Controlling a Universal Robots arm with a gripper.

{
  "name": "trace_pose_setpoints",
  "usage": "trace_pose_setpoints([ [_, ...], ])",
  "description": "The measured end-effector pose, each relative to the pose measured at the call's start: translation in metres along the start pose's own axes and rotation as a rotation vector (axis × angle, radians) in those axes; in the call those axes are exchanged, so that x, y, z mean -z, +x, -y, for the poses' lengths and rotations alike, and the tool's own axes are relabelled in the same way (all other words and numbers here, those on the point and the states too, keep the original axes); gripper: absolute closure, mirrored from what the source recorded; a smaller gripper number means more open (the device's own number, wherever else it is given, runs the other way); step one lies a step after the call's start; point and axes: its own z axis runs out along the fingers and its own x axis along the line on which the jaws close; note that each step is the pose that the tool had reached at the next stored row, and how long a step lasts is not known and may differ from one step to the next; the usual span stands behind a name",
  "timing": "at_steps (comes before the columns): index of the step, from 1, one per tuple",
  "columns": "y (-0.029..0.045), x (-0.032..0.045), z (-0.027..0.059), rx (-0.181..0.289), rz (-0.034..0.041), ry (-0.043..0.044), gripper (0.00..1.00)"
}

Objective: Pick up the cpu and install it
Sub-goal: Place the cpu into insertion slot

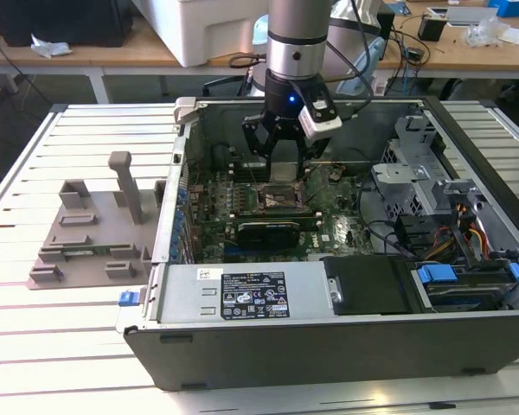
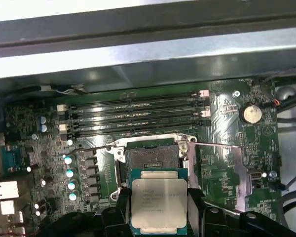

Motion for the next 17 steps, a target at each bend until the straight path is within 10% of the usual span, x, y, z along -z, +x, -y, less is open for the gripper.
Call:
trace_pose_setpoints([
  [6, -0.0001, 0.0000, 0.0000, -0.156, -0.0074, 0.0010, 0.46],
  [17, -0.0005, 0.0000, -0.0001, -0.300, -0.0139, 0.0034, 0.46],
])
